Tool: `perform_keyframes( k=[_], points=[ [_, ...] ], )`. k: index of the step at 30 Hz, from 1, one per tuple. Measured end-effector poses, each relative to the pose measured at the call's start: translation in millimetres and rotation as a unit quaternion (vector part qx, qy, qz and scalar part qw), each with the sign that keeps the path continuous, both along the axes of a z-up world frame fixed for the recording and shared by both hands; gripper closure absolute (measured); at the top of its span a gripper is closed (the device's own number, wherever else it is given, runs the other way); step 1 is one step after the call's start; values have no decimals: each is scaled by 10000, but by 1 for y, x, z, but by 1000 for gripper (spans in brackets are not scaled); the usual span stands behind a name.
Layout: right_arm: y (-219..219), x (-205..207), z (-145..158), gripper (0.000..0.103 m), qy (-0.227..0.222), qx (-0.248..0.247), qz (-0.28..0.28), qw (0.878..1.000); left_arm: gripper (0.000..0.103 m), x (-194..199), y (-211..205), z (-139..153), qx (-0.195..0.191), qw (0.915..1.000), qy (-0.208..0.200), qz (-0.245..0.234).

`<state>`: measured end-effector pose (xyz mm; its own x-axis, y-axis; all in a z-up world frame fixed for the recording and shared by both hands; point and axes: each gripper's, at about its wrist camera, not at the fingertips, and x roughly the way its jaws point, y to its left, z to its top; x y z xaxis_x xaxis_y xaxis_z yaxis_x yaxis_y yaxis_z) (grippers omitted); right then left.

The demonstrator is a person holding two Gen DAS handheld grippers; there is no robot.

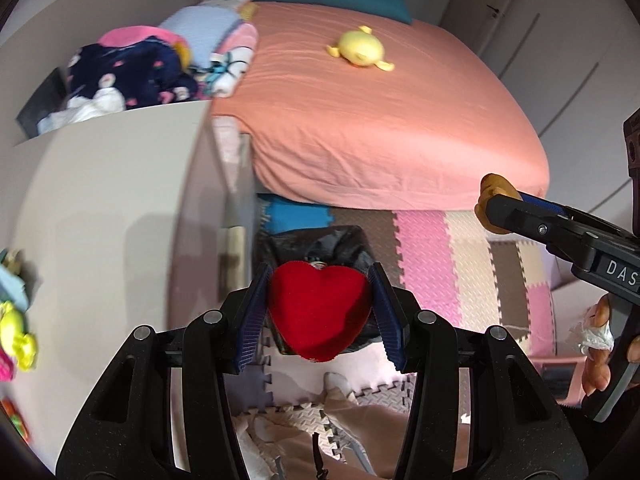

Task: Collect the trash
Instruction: 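Carry heart and cookie to the trash bag and open both tools, then move both tools back over the desk toward the remaining toys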

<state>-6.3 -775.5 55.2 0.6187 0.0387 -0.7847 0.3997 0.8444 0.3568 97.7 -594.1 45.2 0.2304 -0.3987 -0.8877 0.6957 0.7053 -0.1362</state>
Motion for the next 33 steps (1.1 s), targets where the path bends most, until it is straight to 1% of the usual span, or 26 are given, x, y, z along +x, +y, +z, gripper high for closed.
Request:
perform_keyframes(
  k=[1, 2, 3, 4, 5, 8, 15, 19, 25, 33],
  points=[
    [-5, -1, -4, 55, 59, 23, -26, 10000, 54, 0, -6, -2, 16, 10000, 34, -44],
    [-7, -1, -6, 54, 123, 40, -6, 9999, 50, 2, -13, -6, 90, 9998, 114, -105],
    [-9, -1, -9, 46, 220, 52, 16, 9997, 40, 3, -17, -9, 172, 9997, 161, -114],
    [-13, -2, -12, 41, 322, -1, -59, 9995, 13, 6, -23, -12, 285, 9994, 179, -59],
    [-14, -3, -13, 38, 333, -66, -127, 9993, 6, 8, -27, -13, 336, 9994, 116, 12],
    [-21, -7, -12, 38, 272, -142, -231, 9993, 6, 9, -33, -15, 436, 9990, 27, 35],
    [-30, -10, -14, 38, 252, -51, -313, 9992, 6, 14, -28, -25, 536, 9982, 213, 139],
    [-26, -7, -15, 38, 259, -1, -286, 9993, 6, 14, -26, -27, 580, 9979, 233, 158],
    [-18, 1, -13, 38, 267, -5, -179, 9995, 6, 14, -19, -23, 518, 9983, 200, 198],
    [-2, 18, -8, 38, 257, -37, 55, 9996, 6, 18, 6, -18, 496, 9979, 190, 382]
  ],
)
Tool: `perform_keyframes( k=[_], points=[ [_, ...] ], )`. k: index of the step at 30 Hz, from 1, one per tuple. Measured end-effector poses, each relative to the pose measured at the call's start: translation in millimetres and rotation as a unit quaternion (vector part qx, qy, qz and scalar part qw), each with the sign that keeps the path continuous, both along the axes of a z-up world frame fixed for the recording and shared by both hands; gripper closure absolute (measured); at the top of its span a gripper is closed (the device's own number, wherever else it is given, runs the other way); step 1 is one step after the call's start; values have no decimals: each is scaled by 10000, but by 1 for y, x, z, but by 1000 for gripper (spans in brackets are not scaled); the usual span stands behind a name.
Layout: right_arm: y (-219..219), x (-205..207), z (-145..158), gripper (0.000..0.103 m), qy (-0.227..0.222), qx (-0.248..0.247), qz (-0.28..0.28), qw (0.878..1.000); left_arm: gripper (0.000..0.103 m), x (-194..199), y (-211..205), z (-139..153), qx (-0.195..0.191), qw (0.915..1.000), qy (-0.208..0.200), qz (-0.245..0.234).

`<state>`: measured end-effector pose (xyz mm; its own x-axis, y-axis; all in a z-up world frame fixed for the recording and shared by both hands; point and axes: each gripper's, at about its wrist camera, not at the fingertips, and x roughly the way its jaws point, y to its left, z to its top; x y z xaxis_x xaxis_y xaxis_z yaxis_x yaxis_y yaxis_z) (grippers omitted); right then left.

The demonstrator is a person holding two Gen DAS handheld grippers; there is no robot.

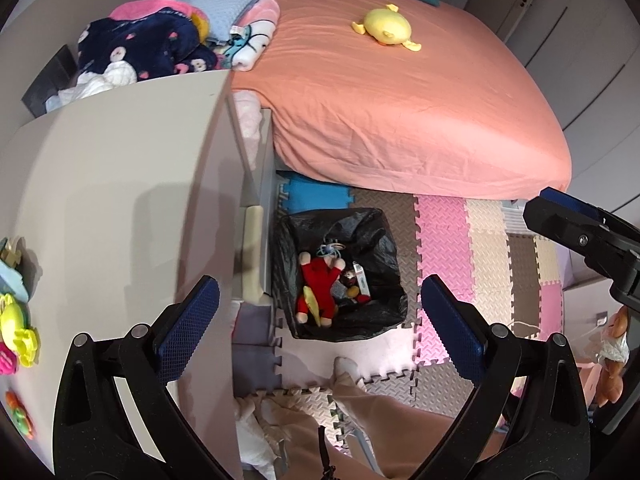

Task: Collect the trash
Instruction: 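Move both tools back over the desk toward the remaining toys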

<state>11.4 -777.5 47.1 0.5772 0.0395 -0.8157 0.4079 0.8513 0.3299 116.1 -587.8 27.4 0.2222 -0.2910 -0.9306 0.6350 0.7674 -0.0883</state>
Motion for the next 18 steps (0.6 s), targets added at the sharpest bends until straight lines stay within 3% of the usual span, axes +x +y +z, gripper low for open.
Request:
perform_keyframes(
  k=[11, 18],
  points=[
    [70, 50, 7, 38, -24, -32, 888, 9960, 6, 13, 83, 10, -43, 9970, -79, 764],
    [135, 88, 12, 38, -31, -58, 1643, 9864, 6, 15, 159, 13, -52, 9882, -101, 1526]
  ],
)
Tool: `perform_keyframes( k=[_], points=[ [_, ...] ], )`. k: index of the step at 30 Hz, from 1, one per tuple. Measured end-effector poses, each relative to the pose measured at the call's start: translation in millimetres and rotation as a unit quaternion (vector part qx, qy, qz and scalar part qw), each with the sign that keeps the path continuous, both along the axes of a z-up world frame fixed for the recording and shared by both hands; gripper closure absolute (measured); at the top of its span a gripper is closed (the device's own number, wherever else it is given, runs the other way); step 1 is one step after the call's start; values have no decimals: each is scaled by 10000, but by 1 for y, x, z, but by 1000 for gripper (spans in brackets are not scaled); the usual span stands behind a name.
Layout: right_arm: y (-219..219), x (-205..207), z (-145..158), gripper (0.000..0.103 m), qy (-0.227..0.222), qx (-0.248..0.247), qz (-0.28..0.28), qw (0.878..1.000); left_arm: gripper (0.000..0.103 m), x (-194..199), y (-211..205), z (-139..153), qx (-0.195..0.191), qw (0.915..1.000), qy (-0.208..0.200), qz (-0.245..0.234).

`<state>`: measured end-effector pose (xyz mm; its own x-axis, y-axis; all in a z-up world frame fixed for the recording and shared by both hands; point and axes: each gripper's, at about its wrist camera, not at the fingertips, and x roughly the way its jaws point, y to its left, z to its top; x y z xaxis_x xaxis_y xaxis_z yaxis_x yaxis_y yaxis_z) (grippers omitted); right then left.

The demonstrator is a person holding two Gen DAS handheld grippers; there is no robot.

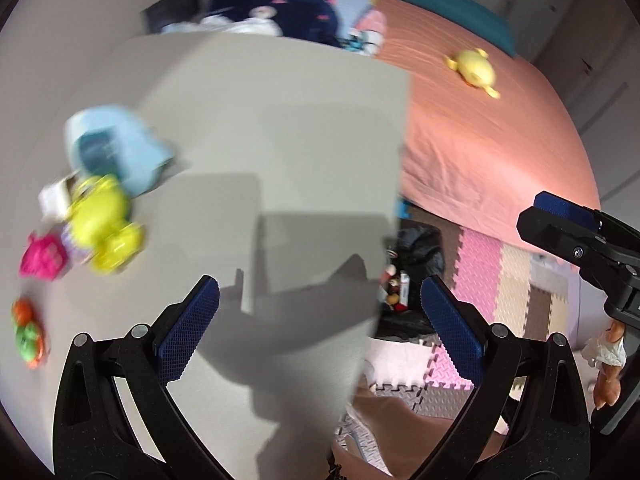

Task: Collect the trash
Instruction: 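Move both tools back over the desk toward the remaining toys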

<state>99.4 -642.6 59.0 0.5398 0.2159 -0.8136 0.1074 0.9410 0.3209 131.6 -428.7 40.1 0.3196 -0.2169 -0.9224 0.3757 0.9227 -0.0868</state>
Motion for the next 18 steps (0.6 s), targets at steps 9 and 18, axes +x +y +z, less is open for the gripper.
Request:
perform_keyframes(
  k=[9, 18],
  points=[
    [89, 36, 2, 38, 8, -47, 989, 9951, 6, -3, 98, 5, -20, 9943, -55, 1064],
    [165, 69, -4, 38, 9, 3, 1724, 9850, 6, -10, 181, 7, 35, 9800, -193, 1982]
  ],
)
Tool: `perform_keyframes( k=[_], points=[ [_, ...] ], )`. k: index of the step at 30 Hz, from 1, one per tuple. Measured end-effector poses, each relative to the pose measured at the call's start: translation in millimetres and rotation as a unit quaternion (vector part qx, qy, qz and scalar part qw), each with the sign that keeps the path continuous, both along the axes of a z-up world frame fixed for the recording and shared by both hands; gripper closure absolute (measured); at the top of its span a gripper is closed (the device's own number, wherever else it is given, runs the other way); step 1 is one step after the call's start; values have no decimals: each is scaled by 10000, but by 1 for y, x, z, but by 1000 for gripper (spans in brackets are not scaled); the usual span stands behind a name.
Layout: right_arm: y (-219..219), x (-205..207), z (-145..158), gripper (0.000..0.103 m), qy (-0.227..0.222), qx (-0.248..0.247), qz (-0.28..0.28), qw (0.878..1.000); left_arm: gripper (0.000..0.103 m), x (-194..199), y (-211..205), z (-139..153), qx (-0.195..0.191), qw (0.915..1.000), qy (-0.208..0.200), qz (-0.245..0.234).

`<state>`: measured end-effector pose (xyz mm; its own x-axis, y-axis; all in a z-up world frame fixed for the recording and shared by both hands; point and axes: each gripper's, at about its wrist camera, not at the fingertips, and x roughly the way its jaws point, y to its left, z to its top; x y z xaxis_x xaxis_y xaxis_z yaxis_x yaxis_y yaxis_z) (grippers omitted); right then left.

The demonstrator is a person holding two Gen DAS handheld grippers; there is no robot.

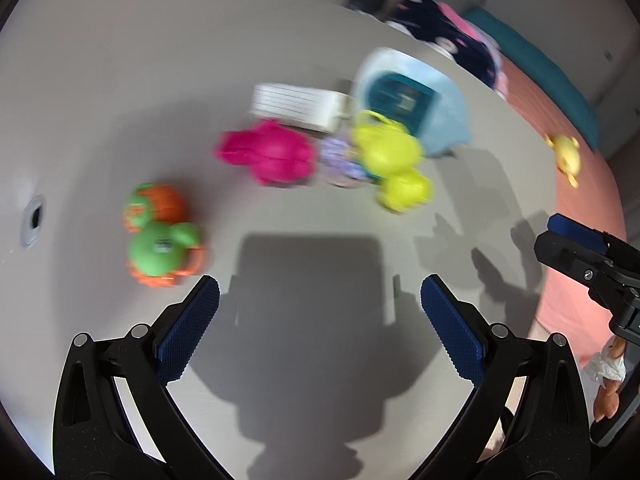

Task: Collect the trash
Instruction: 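Move both tools back over the desk toward the remaining toys, then grasp the green seahorse rattle with the left tool while the right tool grasps the yellow frog rattle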

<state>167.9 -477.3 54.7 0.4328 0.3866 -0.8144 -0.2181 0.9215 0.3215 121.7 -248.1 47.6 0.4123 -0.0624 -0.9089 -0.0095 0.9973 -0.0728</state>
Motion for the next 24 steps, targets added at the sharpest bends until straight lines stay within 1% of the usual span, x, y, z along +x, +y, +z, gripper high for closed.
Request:
perform_keyframes(
  k=[7, 11, 15, 19, 21, 22, 24],
  points=[
    [42, 24, -13, 38, 88, -1, 292, 9995, 6, 0, 49, -5, -32, 9989, 34, 468],
    [60, 41, -20, 38, 130, -15, 364, 9993, 6, 9, 67, -11, -32, 9979, 98, 638],
    [74, 59, -31, 38, 230, -34, 388, 9990, 6, 17, 80, -14, -145, 9970, 95, 755],
    [80, 75, -40, 38, 293, -58, 365, 9989, 6, 30, 87, -16, -289, 9961, -63, 836],
    [80, 81, -42, 38, 302, -53, 326, 9990, 6, 33, 89, -17, -270, 9958, -89, 868],
    [81, 85, -44, 38, 304, -54, 310, 9990, 7, 36, 90, -18, -240, 9957, -96, 887],
    [82, 89, -46, 38, 316, -66, 301, 9990, 14, 40, 90, -21, -219, 9960, -27, 871]
  ],
)
